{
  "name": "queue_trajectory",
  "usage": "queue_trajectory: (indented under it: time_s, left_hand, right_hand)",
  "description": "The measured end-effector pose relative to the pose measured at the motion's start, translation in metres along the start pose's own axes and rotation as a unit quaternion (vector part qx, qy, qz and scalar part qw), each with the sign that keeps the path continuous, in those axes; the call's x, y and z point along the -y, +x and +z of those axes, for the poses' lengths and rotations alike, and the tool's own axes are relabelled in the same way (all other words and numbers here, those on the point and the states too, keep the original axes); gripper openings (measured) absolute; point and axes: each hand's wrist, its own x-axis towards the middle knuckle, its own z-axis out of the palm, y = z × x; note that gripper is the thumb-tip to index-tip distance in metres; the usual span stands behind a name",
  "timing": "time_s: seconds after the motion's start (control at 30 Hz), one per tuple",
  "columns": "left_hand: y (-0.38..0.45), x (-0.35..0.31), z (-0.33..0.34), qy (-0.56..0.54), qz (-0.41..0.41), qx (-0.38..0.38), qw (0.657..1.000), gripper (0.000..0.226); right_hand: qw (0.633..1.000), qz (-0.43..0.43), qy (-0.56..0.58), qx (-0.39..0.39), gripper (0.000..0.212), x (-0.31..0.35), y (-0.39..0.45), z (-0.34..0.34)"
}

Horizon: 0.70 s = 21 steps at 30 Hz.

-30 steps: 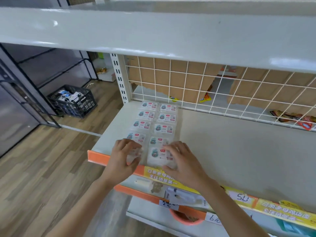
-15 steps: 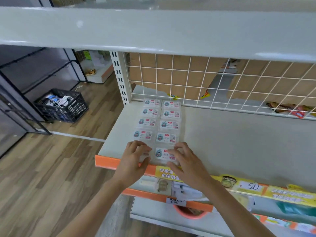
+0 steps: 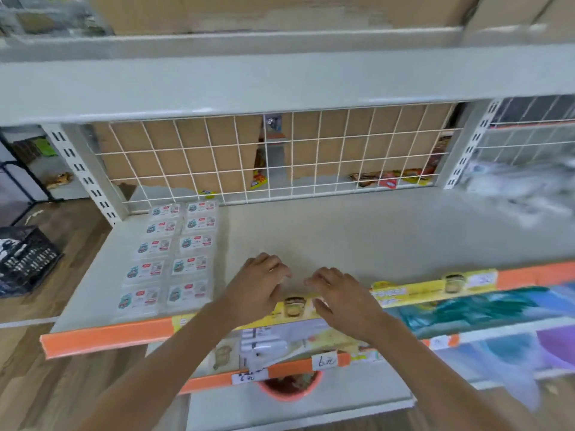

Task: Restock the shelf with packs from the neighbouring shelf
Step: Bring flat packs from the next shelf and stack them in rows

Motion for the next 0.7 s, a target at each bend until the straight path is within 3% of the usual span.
queue_trajectory:
  time_s: [0.23, 0.4, 0.47, 0.7]
  left_hand:
    - [0.112, -0.126, 0.058, -0.013, 0.103, 0.002, 0.995, 0.033]
    - [0.172, -0.215, 0.100, -0.028, 0.158, 0.021, 0.987, 0.032]
    - [0.190, -0.239, 0.113, -0.037, 0.177, 0.042, 0.983, 0.035]
    - [0.262, -0.289, 0.138, -0.066, 0.222, 0.071, 0.970, 0.029]
  right_hand:
    - [0.989, 0.117, -0.095, -0.011, 0.033, -0.121, -0.118, -0.043]
    - [0.969, 0.220, -0.106, 0.032, 0.042, -0.186, -0.194, -0.078]
    - [0.967, 0.238, -0.094, -0.007, 0.043, -0.203, -0.217, -0.084]
    - [0.945, 0.306, -0.113, -0.027, 0.048, -0.268, -0.262, -0.079]
